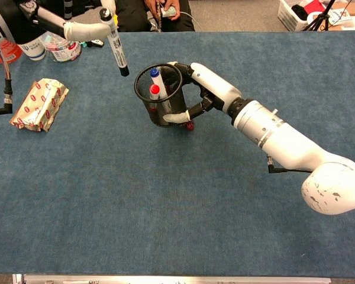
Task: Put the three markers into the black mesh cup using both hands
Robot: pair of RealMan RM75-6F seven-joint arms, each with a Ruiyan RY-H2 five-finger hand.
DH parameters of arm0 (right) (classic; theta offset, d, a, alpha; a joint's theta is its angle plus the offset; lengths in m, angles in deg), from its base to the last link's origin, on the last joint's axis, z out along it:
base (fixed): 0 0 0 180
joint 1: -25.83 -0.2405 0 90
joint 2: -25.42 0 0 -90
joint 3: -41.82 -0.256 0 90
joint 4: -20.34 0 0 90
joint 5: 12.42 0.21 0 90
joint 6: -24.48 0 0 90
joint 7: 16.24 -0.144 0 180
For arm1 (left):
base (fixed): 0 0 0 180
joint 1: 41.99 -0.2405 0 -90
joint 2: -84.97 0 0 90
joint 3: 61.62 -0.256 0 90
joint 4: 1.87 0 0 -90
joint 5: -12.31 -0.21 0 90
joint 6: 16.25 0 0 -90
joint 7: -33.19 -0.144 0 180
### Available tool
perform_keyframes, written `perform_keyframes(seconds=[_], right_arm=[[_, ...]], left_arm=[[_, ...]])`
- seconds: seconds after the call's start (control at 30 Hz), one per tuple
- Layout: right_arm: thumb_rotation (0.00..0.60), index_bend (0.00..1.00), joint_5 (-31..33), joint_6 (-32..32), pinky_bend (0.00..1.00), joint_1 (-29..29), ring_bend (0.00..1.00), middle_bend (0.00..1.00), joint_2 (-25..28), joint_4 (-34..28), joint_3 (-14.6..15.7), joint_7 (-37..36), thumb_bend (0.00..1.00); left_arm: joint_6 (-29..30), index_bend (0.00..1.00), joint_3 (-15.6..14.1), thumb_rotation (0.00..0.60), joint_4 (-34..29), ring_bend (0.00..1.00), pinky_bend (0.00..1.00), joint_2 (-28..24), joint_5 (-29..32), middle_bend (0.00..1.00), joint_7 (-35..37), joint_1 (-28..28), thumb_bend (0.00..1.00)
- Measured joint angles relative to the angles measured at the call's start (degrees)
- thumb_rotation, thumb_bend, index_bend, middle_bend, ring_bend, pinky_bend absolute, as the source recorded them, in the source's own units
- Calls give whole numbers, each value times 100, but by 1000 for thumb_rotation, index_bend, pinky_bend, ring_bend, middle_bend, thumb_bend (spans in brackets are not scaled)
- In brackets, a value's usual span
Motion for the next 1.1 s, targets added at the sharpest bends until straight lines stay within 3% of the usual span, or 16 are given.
perform_keyframes(seconds=[0.63,0.7,0.87,0.97,1.1], right_arm=[[600,408,130,114,248,-189,240,370,-375,159,-130,132,374],[600,408,106,85,248,-188,240,370,-369,150,-125,119,373],[600,408,43,-12,248,-165,240,370,-299,81,-111,69,373],[600,408,14,-64,248,-136,240,370,-242,19,-89,56,374],[600,408,-23,-147,248,-69,240,370,-103,-108,-49,26,373]], left_arm=[[-646,637,243,600,110,0,2,502,395,49,-71,281,293],[-705,569,240,600,132,0,2,520,401,27,-87,295,293],[-948,275,202,600,174,0,2,523,450,0,-136,333,293],[-1012,166,182,600,213,0,1,522,479,0,-274,340,293],[-1024,111,146,600,276,0,0,496,475,0,-576,319,293]])
